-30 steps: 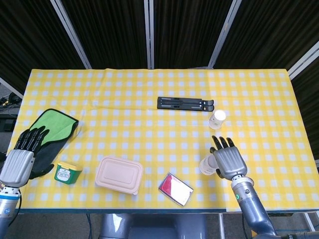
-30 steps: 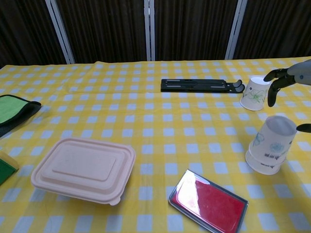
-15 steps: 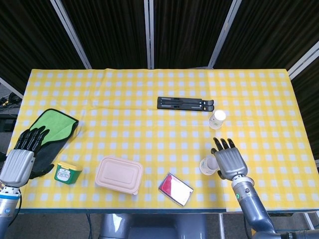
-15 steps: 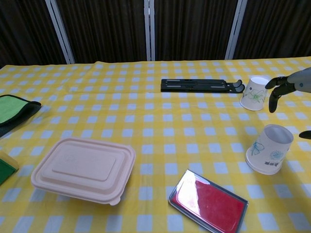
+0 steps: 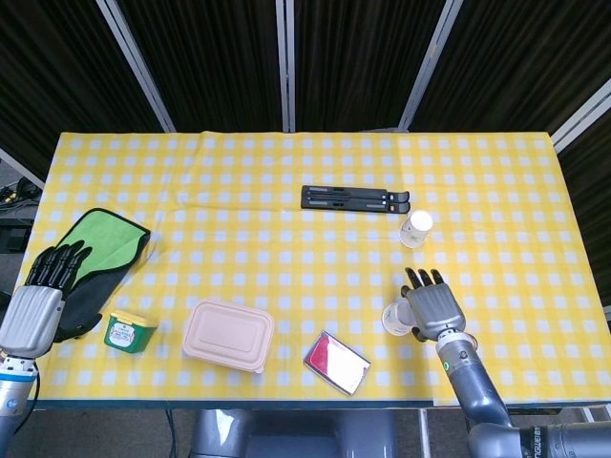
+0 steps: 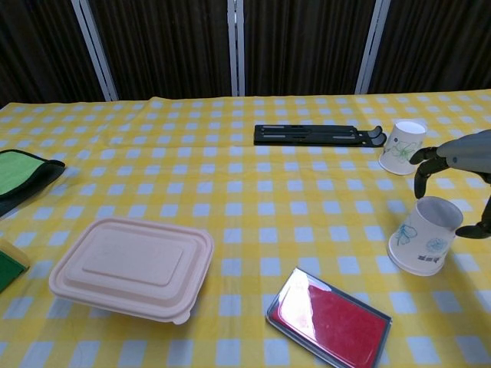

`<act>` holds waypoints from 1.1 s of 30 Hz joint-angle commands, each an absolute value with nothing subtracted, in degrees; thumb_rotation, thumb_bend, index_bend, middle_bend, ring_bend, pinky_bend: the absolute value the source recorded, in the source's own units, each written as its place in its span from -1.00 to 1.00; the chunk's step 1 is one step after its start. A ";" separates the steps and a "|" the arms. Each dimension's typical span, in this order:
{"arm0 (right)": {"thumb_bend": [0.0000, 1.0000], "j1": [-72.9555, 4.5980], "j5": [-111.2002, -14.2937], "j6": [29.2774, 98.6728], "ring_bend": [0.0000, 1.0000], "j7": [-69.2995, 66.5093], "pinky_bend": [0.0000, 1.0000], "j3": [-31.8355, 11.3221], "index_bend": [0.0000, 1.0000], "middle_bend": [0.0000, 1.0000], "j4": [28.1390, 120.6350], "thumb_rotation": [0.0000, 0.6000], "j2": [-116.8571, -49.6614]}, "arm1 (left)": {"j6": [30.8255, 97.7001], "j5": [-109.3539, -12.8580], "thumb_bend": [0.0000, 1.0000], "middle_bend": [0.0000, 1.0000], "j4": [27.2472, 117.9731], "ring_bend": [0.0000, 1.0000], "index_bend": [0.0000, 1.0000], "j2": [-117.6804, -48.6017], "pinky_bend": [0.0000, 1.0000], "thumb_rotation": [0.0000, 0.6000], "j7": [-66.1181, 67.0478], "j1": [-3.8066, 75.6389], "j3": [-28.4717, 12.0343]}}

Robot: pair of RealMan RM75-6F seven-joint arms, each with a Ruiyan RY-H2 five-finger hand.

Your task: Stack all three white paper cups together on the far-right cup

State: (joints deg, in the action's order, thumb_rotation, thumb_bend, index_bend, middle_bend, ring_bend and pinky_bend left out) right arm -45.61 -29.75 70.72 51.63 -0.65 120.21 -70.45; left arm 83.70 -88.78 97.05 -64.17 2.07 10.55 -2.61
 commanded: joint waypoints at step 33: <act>-0.61 -46.57 -35.01 74.91 -1.00 49.52 -0.75 -4.89 0.06 -0.85 121.00 1.00 -69.51 | 83.19 -88.42 -0.64 -1.00 96.81 -1.00 -1.00 -64.06 -1.00 1.00 1.82 10.57 -2.76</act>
State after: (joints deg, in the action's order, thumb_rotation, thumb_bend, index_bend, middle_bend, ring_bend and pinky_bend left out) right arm -46.25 -35.16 74.58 49.22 -4.40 120.59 -69.92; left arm 83.20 -88.42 96.81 -64.05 1.82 10.56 -2.74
